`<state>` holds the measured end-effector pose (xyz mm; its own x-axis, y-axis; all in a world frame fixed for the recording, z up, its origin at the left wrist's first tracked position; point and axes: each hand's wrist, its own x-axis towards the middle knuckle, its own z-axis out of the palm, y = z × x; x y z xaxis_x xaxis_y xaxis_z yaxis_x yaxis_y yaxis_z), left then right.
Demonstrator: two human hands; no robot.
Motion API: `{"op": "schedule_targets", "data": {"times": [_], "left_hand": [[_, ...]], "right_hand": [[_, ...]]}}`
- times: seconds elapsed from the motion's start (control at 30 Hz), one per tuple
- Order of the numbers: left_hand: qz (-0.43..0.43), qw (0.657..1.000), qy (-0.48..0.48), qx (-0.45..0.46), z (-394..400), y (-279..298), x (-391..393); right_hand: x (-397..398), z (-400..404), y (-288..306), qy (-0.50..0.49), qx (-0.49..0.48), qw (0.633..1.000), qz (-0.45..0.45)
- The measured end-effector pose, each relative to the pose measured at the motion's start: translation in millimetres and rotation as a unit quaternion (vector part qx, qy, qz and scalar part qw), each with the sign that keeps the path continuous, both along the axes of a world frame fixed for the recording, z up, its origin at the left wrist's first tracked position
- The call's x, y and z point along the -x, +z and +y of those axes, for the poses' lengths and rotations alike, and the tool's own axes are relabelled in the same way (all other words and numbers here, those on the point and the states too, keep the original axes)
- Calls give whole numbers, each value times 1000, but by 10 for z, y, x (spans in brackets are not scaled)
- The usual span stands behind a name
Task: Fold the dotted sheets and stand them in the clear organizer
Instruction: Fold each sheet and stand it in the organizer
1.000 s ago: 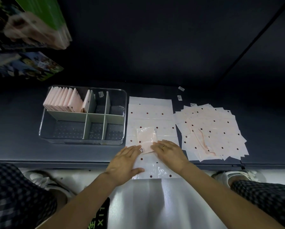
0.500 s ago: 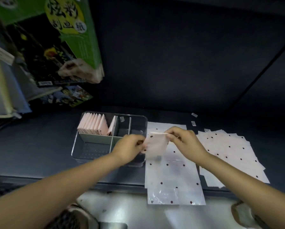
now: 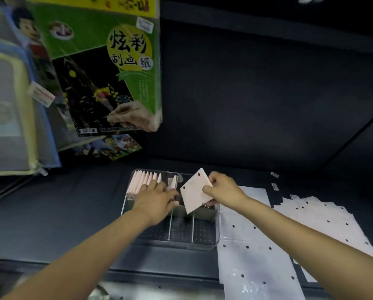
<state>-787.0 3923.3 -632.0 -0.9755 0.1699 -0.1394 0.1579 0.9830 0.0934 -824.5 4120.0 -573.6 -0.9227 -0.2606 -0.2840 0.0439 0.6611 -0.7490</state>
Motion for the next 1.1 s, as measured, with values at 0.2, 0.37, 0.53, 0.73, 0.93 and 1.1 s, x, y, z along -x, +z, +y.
{"op": "schedule_targets", "data": {"times": [0.2,0.37,0.53,0.73,0.93,1.1], "left_hand": [[37,998,23,36,-138,-58,86],[52,997,40,44,-320,-85,75],[72,997,28,27,-333,-135,34],[76,997,11,-26,-298,-164,11],[132,988,18,-75,-320,-166,-41],[135,989,-14,-58,-300,-188,-92]], "right_hand": [[164,-193,-117,-63,96,990,-83],[246,-450,-241,-70,104,988,-87],[325,-723,-327,-50,29,997,-51],[301,-1021,-427,6,-93,996,0],[257,-1051,-547,-49,-61,996,-30],[170,-862,-588,-46,30,997,-59]]}}
